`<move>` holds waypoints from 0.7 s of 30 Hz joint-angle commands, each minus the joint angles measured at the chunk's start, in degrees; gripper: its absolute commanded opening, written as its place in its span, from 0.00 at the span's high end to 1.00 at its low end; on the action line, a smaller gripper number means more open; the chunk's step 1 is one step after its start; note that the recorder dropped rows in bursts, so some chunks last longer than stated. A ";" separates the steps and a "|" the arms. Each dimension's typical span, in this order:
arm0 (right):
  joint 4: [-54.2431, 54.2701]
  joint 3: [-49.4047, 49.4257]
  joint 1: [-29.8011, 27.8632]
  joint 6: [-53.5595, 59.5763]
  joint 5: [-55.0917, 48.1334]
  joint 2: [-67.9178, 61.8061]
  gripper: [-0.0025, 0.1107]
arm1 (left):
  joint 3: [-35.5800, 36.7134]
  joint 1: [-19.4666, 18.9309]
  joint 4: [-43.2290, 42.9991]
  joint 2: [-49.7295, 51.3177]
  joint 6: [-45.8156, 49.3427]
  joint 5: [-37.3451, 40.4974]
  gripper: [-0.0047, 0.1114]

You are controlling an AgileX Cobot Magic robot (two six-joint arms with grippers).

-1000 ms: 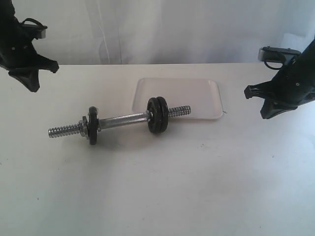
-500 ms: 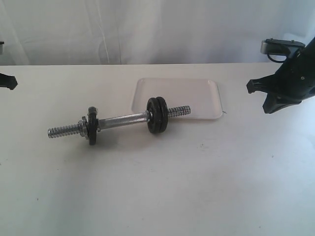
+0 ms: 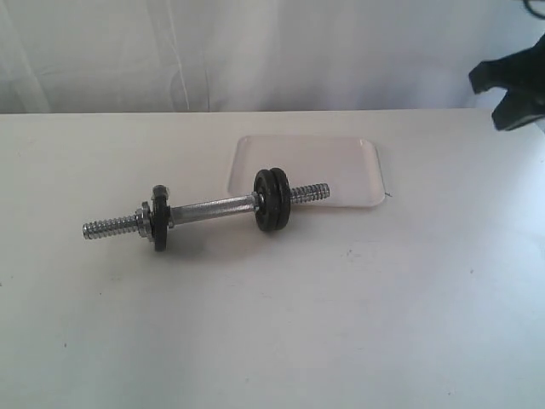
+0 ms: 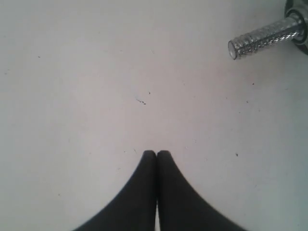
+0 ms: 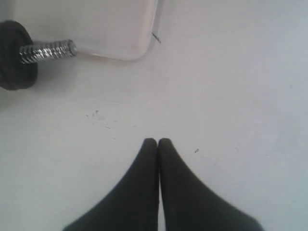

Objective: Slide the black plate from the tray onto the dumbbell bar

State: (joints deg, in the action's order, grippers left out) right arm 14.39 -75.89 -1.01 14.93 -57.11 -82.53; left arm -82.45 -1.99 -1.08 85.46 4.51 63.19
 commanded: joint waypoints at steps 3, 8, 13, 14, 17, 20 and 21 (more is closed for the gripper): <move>-0.04 1.26 -0.31 1.26 -0.83 14.48 0.98 | 3.10 -0.17 1.08 -14.15 -0.71 0.26 0.96; -1.99 3.99 -0.31 1.56 -0.49 26.93 0.98 | 6.30 -0.07 1.08 -25.97 -1.57 -0.27 0.96; -2.12 4.67 -0.20 1.32 -0.85 38.93 0.98 | 10.21 -0.07 1.08 -37.66 -3.05 -1.47 0.96; -1.96 4.67 -0.20 1.32 -0.97 41.46 0.98 | 11.08 -0.07 1.08 -40.25 -3.05 -1.96 0.96; -1.85 4.67 -0.20 1.32 -1.55 48.59 0.98 | 12.51 -0.07 1.08 -47.34 -3.19 -2.32 0.96; -2.52 4.67 -0.20 1.32 -3.02 55.12 0.98 | 13.85 -0.07 1.08 -53.69 -3.25 -2.15 0.96; -2.63 4.67 -0.20 1.32 -3.40 57.73 0.98 | 14.38 -0.07 1.08 -55.91 -3.47 -2.26 0.96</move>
State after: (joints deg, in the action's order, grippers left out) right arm 12.57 -71.40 -1.01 15.95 -59.06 -29.70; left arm -69.35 -1.99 -0.72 34.34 1.93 60.81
